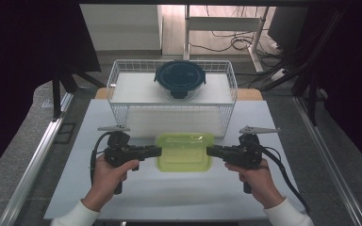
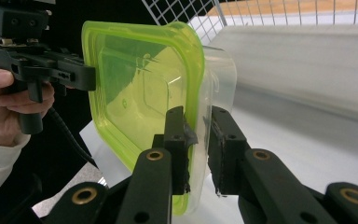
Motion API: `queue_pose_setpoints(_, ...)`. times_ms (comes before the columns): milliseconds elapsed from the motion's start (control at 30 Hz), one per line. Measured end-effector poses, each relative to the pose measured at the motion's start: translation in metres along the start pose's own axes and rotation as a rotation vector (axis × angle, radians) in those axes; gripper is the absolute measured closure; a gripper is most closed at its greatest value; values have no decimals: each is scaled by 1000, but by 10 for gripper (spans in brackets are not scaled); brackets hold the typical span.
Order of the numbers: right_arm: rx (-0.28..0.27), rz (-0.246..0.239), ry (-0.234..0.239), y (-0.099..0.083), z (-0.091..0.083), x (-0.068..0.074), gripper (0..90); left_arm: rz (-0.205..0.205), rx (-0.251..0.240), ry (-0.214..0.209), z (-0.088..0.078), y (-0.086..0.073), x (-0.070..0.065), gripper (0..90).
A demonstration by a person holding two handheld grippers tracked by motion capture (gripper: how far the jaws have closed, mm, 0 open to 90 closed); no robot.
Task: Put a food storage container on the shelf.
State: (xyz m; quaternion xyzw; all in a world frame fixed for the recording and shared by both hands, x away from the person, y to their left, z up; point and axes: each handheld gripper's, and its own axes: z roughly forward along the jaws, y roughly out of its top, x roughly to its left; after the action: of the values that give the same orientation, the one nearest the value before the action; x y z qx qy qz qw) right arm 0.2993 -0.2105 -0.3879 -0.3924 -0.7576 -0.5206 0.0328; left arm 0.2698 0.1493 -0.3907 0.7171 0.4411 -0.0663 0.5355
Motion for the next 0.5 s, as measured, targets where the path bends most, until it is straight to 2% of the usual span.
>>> queue_pose_setpoints(500,-39,-60,11,36,-8,10,775,31,-48,-16,-14,29,-6,784)
